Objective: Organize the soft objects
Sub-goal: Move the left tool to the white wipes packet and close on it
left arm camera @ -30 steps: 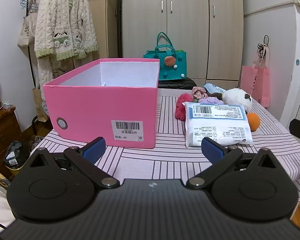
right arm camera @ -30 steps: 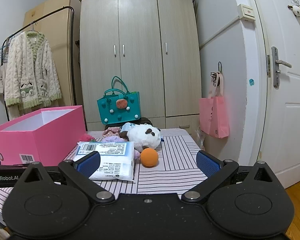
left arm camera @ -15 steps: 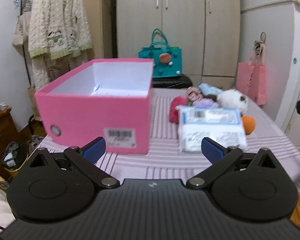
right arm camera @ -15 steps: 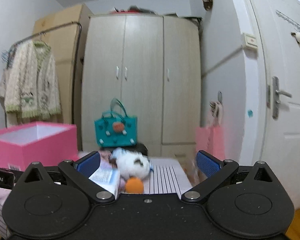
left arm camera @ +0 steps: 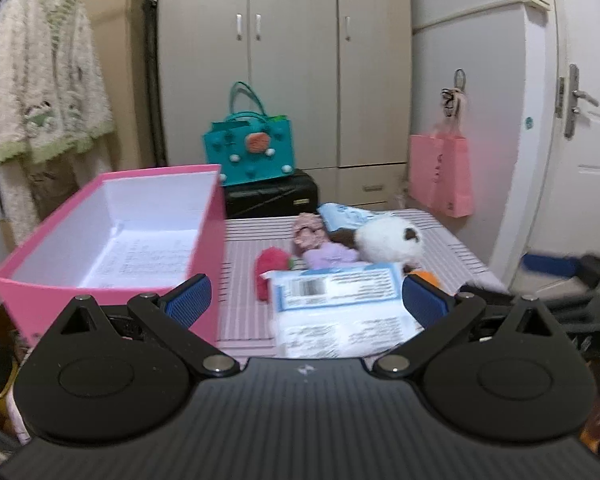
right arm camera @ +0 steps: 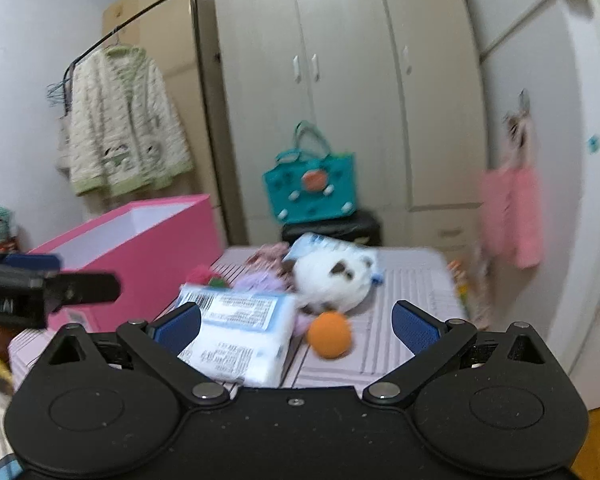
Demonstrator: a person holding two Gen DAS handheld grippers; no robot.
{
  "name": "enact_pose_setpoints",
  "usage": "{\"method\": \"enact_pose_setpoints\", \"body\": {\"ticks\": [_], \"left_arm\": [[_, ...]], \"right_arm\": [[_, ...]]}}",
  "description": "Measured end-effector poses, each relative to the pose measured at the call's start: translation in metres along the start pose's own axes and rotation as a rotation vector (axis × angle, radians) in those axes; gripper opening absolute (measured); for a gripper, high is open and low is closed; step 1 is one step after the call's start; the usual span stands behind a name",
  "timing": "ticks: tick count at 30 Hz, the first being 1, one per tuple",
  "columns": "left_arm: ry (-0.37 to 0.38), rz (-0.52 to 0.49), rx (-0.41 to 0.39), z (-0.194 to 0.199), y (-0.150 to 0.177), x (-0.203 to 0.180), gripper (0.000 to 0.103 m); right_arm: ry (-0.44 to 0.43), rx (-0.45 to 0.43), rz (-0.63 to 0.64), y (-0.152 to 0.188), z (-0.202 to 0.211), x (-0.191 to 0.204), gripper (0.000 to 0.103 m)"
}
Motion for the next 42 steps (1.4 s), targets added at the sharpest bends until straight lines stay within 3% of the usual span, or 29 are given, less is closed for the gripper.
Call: {"method": "enact_pose_setpoints", "body": {"ticks": [2,7,14,19,23,27,30,33,42], "left_arm": [[0.009,-0.011,0.007,-0.011,-0.001,-0.006,0.102],[0.036,-0.021,0.087,-0.042,0.004,-0.014,0.1],[-0.023,-0.038,0.219,-0.093,0.015,-0.007,0.097],[-0.029,0.01,0.273,-0.112,0.019,0.001,0.096],[-0.015,0.069,0.329,-0.125,0.025,0.007,0.096],[-0.006,0.118,0.353,-0.132,0.03,0.013,0.096],[0.01,0.15,0.352,-0.131,0.031,0.016,0.085],[0.01,0.143,0.321,-0.126,0.029,0.016,0.061],[0.06,0.152,0.325,-0.118,0.025,0.02,0.048]], "right_arm": [[-0.032,0.017,-0.017,0.007,-0.009,-0.003,0.102],[-0.114,0.038,-0.046,0.02,-0.028,-0.006,0.089],[-0.209,0.064,-0.074,0.025,-0.051,-0.003,0.06],[-0.224,0.102,-0.055,0.029,-0.063,0.002,0.049],[-0.244,0.132,-0.078,0.033,-0.072,0.001,0.035],[-0.236,0.148,-0.084,0.033,-0.076,0.001,0.035],[-0.24,0.158,-0.097,0.033,-0.078,0.0,0.037],[-0.229,0.162,-0.081,0.033,-0.08,0.001,0.037],[-0.243,0.209,-0.083,0.026,-0.079,-0.001,0.035]]}}
Point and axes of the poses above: each gripper's, at about its wrist camera, not at the fingertips, and z roughly against the way its jaws point, x to its left, y to its underside, the point moved 2 cm from there along -z, roughly the way its jaws point, and after that the axes turned 13 degrees about z, right-handed, at the moved point
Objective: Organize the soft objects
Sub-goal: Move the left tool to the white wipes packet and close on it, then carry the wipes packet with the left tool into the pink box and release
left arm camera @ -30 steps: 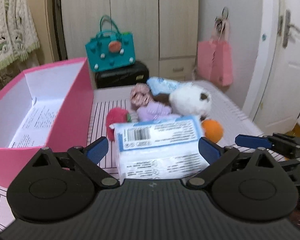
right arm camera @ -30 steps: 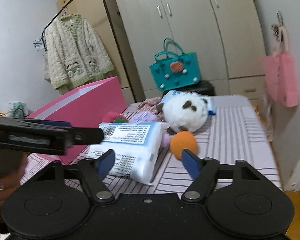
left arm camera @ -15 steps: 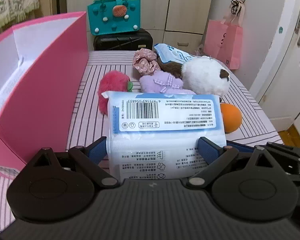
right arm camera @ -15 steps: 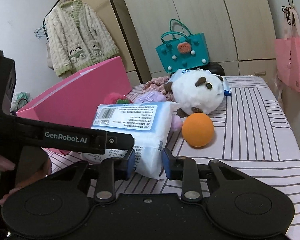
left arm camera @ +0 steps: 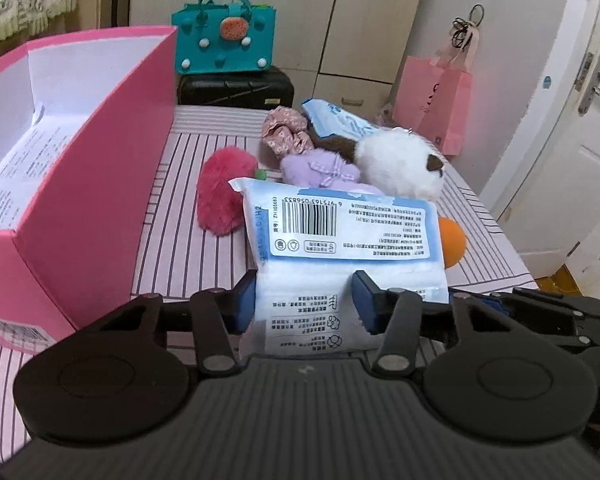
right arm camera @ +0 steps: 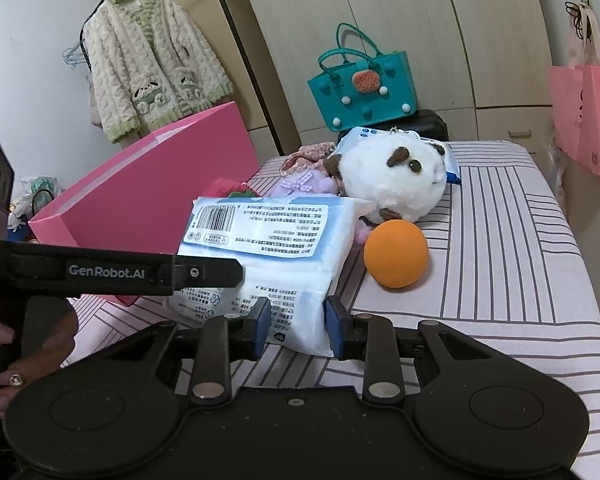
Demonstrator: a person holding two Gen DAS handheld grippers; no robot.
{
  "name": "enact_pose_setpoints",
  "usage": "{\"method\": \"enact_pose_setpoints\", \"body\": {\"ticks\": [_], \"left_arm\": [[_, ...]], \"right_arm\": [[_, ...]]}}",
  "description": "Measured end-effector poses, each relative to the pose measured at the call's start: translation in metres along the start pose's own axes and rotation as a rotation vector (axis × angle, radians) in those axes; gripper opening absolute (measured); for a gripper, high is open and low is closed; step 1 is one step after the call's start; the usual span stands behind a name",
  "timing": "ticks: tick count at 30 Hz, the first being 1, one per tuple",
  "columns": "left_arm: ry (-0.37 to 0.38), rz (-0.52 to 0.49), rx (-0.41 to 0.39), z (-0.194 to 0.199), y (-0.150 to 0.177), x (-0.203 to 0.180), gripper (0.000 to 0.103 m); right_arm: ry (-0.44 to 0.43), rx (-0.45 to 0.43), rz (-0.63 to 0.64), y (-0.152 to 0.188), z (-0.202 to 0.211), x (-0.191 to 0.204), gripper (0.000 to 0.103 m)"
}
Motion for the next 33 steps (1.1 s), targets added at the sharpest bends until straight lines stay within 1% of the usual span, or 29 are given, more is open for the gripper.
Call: {"method": "enact_pose_setpoints", "body": {"ticks": [4,8,10,12,16,17,20,23,25,29,33], "left_arm": [[0.013,-0.023,0.003,0.008,0.0,-0.003,0.047],[0.028,-0.073,0.013,0.019,-0.003,-0.01,0.047],[0.03,-0.109,-0.004,0.028,-0.005,-0.014,0.047],[0.042,-0.14,-0.022,0.039,-0.009,-0.016,0.047],[0.071,-0.155,-0.017,0.058,-0.022,-0.014,0.047],[0.066,-0.164,-0.026,0.064,-0.025,-0.013,0.047],[0.048,-0.193,-0.053,0.081,-0.033,-0.011,0.043],[0.069,-0.191,-0.065,0.102,-0.045,-0.002,0.042],[0.075,-0.188,-0.091,0.114,-0.052,0.006,0.042],[0.041,-0.198,-0.169,0.132,-0.066,0.02,0.042],[0.001,-0.197,-0.198,0.142,-0.089,0.039,0.042]], "right_arm": [[0.009,0.016,0.008,-0.005,0.005,0.005,0.036],[0.008,0.032,0.033,-0.015,0.013,0.012,0.045],[0.01,0.038,0.053,-0.021,0.017,0.018,0.045],[0.006,0.041,0.064,-0.027,0.022,0.022,0.05],[0.008,0.041,0.09,-0.041,0.031,0.033,0.052],[-0.001,0.039,0.091,-0.047,0.033,0.036,0.052],[-0.018,0.03,0.105,-0.062,0.04,0.045,0.052],[-0.024,0.01,0.157,-0.078,0.045,0.059,0.055],[-0.032,-0.009,0.197,-0.088,0.045,0.07,0.055],[-0.043,-0.031,0.28,-0.109,0.036,0.093,0.055],[-0.075,-0.038,0.347,-0.136,0.018,0.111,0.056]]}}
Point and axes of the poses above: each gripper's, at about its wrist camera, not at the fingertips, and z roughly against the way its jaws point, x to its left, y to its underside, the point moved 2 cm from there along -z, roughly the way its jaws point, and after that the axes turned 13 degrees about z, right-handed, at the moved point
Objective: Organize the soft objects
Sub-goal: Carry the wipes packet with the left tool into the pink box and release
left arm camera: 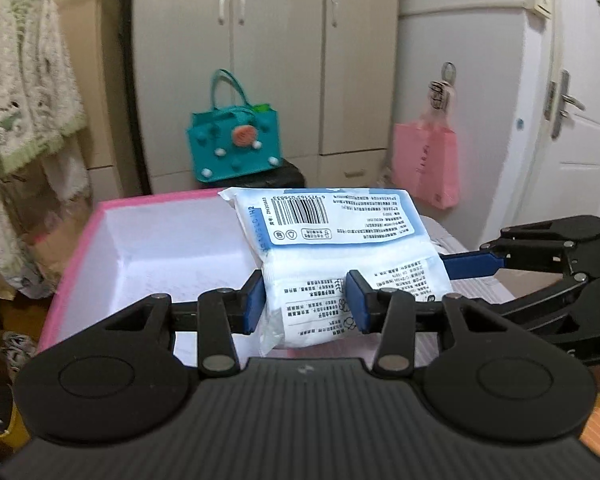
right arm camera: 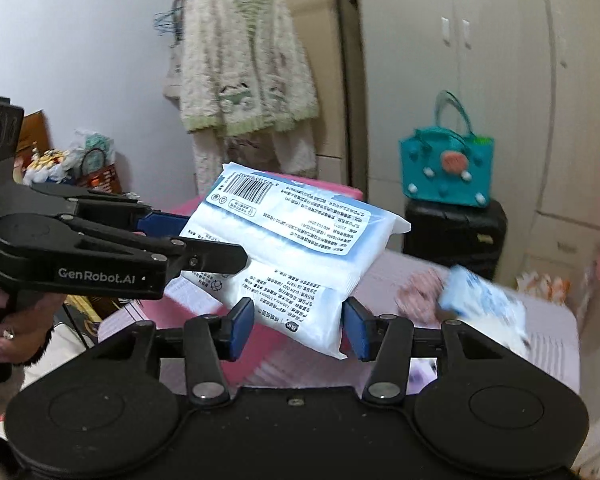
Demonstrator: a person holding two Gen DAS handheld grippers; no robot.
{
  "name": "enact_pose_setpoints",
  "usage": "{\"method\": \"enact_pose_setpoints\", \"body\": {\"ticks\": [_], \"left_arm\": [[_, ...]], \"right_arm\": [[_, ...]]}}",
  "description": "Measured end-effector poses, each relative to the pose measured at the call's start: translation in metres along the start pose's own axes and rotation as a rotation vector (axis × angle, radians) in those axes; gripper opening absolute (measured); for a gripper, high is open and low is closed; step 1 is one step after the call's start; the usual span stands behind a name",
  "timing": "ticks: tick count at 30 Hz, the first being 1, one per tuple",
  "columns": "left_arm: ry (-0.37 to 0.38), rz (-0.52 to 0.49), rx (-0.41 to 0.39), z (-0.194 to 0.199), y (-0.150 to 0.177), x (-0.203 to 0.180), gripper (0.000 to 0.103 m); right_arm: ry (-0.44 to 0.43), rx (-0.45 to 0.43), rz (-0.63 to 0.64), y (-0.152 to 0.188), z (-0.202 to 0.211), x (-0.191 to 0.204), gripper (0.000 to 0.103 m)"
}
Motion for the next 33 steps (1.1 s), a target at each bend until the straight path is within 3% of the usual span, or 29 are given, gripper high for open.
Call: {"method": "enact_pose_setpoints", "body": {"ticks": [5,12,17,20,28,31,33], "left_arm": [[-0.077,-0.021,0.006,-0.01,-0.027,0.031,0.042],[-0.137,0.053,0.104,-0.044,-0.064,0.085,0.042],[-0.146,0.161,0.222,-0.089,-0.076,0.127,0.042],[-0.172,0.186,0.245,-0.112,-0.078,0.143,0.042],[-0.227,0.147,0.315,-0.147,-0.083,0.149,0.042],[-0.308,0.084,0.275,-0.153,-0.085,0.142,0.038],[-0.302,0.036,0.278,-0.162,-0.083,0.133,0.037]], "right_arm": [[-0.06,0.018,0.062,-0.037,-0.035,0.003,0.056],[-0.112,0.061,0.131,-0.086,-0.095,-0.004,0.055],[-0.106,0.105,0.113,-0.087,-0.144,-0.009,0.054],[-0.11,0.125,0.106,-0.087,-0.162,-0.009,0.051],[-0.134,0.223,0.053,-0.091,-0.19,-0.023,0.041],[-0.143,0.243,0.051,-0.093,-0.198,-0.023,0.041],[-0.158,0.257,0.053,-0.096,-0.205,-0.021,0.04]]}}
Point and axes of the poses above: each gripper's, at about its wrist camera, not at the fingertips, and z roughly against the way its jaws point, x to its left, y to its underside, the point moved 2 cm from there along -z, roughly the way its jaws point, and after that the axes turned 13 degrees about z, right-handed, at the moved point
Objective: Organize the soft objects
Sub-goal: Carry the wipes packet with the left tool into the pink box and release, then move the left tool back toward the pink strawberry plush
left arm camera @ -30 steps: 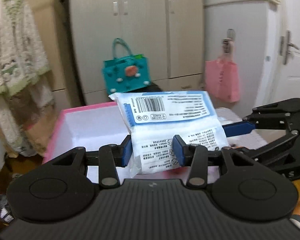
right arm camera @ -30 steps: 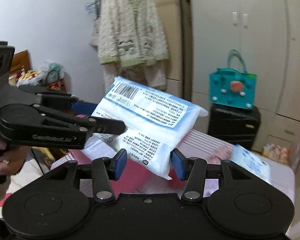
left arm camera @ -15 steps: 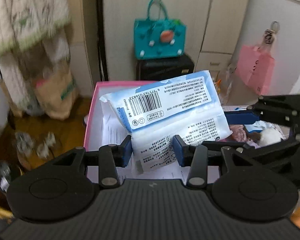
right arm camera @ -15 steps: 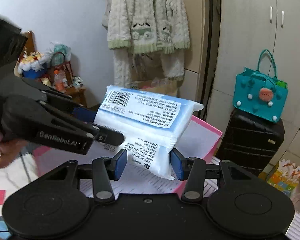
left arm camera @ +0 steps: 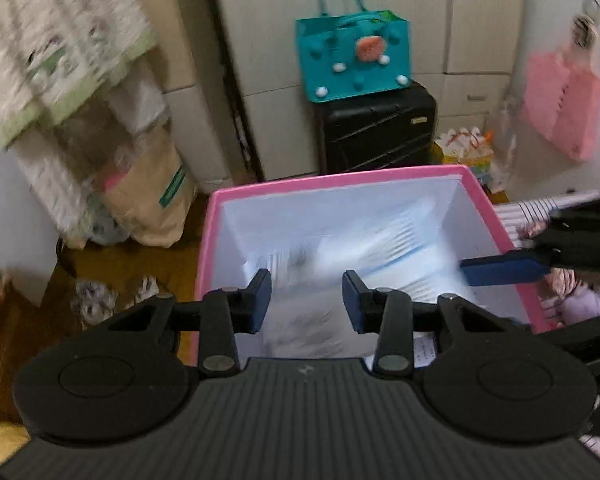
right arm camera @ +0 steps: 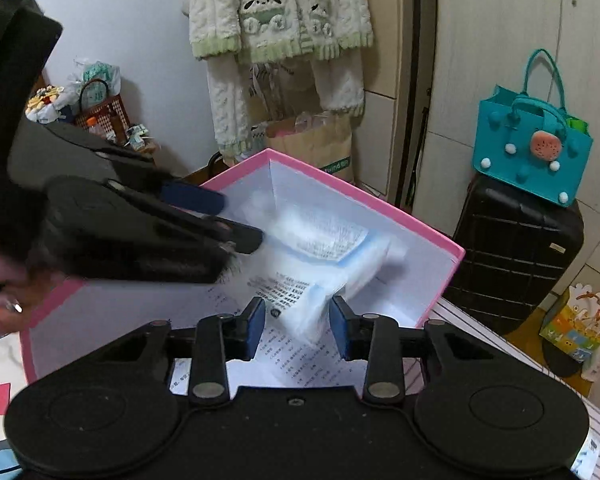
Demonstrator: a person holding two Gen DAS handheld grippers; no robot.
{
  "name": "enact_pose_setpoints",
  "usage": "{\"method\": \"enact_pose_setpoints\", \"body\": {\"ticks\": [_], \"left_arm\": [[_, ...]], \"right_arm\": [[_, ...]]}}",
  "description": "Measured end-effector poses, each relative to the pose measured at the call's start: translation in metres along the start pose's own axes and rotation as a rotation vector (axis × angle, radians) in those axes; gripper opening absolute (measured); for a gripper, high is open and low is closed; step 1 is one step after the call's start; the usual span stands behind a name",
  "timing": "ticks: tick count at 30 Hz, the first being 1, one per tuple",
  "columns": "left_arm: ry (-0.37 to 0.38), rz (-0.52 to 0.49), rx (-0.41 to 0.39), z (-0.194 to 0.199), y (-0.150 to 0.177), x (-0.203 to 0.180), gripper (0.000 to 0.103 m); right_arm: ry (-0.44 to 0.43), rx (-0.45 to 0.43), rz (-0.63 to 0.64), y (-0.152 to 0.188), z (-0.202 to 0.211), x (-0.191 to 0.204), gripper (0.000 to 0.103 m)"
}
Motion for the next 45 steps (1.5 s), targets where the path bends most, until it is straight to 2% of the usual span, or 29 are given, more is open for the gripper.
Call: {"method": "enact_pose_setpoints", "body": {"ticks": [2,4,6,11,15,20,29,36,42,45], "left_arm": [[0.012,0.022,0.038,-0.009,0.0,-0.006,0.028],[-0.008,0.015,0.033,-0.012,0.0,-0.009,0.031],[-0.025,0.022,0.002,-0.007,0.0,-0.008,0.031],[-0.012,0.009,-0.013,0.014,0.003,-0.004,0.033],[-0.01,-0.02,-0.025,0.035,0.007,-0.009,0.041],[0.056,-0.038,-0.01,0.073,0.013,-0.021,0.045],[0.122,-0.143,-0.052,0.142,0.033,-0.062,0.053],[0.196,-0.242,-0.073,0.17,0.06,-0.111,0.057],[0.272,-0.305,-0.086,0.178,0.08,-0.149,0.061],[0.339,-0.274,-0.092,0.179,0.088,-0.157,0.061]], "right_arm": [[0.015,0.041,0.012,-0.003,-0.01,0.001,0.039],[0.034,0.052,0.021,-0.001,-0.013,0.001,0.039],[0.018,0.035,0.001,0.004,-0.006,-0.001,0.039],[-0.005,-0.018,-0.014,0.016,0.031,-0.004,0.04],[-0.046,-0.048,-0.052,0.023,0.065,-0.008,0.04],[-0.066,-0.083,-0.076,0.035,0.112,-0.008,0.041],[0.005,-0.124,-0.03,0.071,0.183,0.005,0.043],[0.055,-0.143,-0.007,0.106,0.219,0.014,0.045],[0.095,-0.165,-0.005,0.134,0.244,0.016,0.047],[0.109,-0.174,-0.025,0.152,0.249,0.014,0.048]]}}
Point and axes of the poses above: each gripper's, at about its wrist camera, not at the fingertips, and z roughly against the way its jaws point, x to its left, y to its underside, the point moved 2 cm from there along -z, roughly the way its jaws point, and after that the axes turned 13 degrees about z, right-handed, at the moved point
